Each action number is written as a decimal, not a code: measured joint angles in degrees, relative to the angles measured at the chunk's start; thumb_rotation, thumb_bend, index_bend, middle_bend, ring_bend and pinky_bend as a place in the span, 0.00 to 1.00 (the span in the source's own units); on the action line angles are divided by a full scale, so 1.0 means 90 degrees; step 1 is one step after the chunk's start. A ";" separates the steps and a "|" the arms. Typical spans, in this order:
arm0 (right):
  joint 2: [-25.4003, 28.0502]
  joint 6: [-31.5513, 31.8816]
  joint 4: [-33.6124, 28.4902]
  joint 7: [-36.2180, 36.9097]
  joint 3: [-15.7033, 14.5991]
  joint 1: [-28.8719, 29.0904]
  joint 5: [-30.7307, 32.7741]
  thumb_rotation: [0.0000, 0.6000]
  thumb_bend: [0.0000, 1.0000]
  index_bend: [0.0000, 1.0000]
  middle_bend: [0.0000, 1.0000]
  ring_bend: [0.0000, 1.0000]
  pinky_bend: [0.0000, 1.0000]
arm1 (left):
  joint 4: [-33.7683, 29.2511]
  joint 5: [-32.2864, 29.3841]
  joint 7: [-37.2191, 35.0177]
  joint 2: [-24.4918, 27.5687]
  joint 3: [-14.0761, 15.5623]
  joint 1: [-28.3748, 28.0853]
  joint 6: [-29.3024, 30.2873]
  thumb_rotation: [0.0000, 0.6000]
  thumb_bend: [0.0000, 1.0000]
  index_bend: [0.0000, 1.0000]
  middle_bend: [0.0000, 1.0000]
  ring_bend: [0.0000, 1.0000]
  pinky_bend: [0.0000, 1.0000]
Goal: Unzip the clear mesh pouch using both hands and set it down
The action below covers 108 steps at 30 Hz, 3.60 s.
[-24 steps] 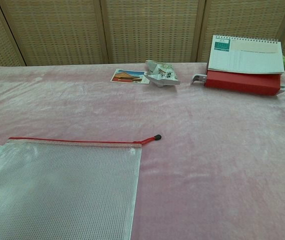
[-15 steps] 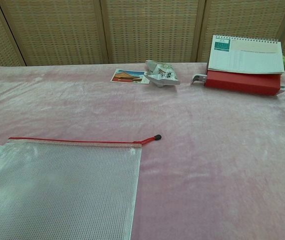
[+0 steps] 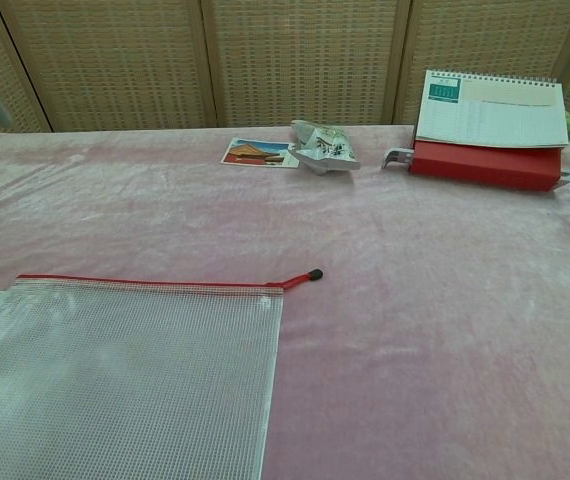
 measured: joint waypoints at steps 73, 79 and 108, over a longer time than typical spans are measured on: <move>0.0008 -0.0460 0.0374 0.0359 0.0217 0.0197 0.0728 1.00 0.00 0.00 0.00 0.00 0.00 | 0.3255 -0.8408 0.3753 -0.4107 -0.0334 -0.5988 -0.2566 1.00 0.40 0.56 1.00 0.89 0.98; 0.0033 -0.0437 0.0352 0.0398 0.0215 0.0190 0.0709 1.00 0.00 0.00 0.00 0.00 0.00 | 0.3230 -0.8406 0.3777 -0.4131 -0.0356 -0.6006 -0.2512 1.00 0.46 0.58 1.00 0.89 0.98; 0.0092 -0.0394 0.0246 0.0516 0.0152 0.0175 0.0578 1.00 0.00 0.00 0.00 0.00 0.00 | 0.1879 -0.7512 0.2786 -0.3018 -0.0857 -0.5413 -0.2374 1.00 0.68 0.84 1.00 0.89 1.00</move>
